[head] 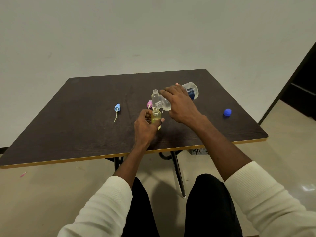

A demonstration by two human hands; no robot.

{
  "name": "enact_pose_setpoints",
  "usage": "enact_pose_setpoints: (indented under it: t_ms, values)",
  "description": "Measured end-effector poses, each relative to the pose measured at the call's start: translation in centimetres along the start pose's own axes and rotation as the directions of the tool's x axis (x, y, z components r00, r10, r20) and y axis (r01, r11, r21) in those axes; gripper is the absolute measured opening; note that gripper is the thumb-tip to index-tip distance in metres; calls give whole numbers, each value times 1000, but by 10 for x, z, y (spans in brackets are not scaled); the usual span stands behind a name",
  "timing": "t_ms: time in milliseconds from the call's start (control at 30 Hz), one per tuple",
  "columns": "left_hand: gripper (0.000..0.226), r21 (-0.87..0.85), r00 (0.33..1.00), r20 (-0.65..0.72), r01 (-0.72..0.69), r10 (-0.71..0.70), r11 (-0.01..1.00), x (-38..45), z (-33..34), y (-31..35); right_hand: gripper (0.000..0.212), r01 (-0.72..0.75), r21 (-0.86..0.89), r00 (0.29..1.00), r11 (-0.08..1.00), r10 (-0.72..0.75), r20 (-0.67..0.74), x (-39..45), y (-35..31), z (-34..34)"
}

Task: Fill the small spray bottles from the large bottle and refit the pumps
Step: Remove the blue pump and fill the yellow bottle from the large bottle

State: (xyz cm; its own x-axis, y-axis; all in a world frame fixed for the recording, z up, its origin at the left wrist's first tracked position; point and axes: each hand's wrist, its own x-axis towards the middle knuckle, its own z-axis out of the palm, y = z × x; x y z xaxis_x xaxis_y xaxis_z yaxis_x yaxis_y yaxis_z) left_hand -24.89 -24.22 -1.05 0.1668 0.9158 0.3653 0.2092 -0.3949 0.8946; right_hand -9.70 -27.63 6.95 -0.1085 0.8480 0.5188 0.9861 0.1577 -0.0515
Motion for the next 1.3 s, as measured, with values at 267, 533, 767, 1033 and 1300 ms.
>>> enact_pose_setpoints:
  t_ms: [267, 533, 767, 1033, 1300]
  values:
    - [37, -13, 1000, -5, 22, -22, 1000, 0, 0, -1, 72, -3, 10, 1000, 1000, 3, -5, 0, -2, 1]
    - [37, 9, 1000, 2, 4, -4, 1000, -1, -1, 1, 72, -6, 20, 1000, 1000, 6, -4, -1, -2, 1]
    - [37, 7, 1000, 0, 3, -3, 1000, -2, -2, 1, 70, -2, 22, 1000, 1000, 2, -8, -1, -3, 0]
    - [37, -1, 1000, -1, 4, -4, 1000, -2, -2, 2, 72, 0, 18, 1000, 1000, 0, -11, -2, -3, 1]
    - [37, 3, 1000, 5, 2, -2, 1000, -2, -2, 3, 71, 1, 20, 1000, 1000, 0, -14, -1, -3, 1]
